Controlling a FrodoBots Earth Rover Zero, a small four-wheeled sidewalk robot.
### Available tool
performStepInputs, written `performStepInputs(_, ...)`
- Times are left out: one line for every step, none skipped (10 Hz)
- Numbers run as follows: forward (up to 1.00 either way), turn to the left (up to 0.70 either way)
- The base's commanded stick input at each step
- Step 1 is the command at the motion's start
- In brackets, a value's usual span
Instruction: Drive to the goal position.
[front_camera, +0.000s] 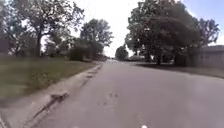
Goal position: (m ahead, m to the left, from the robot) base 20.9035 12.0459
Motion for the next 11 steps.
performStepInputs(0.85, 0.00)
performStepInputs(0.85, 0.00)
performStepInputs(0.85, 0.00)
performStepInputs(0.85, 0.00)
performStepInputs(0.85, 0.00)
performStepInputs(0.85, 0.00)
performStepInputs(0.85, 0.00)
performStepInputs(0.85, 0.00)
performStepInputs(0.85, 0.00)
performStepInputs(0.85, 0.00)
performStepInputs(0.85, 0.00)
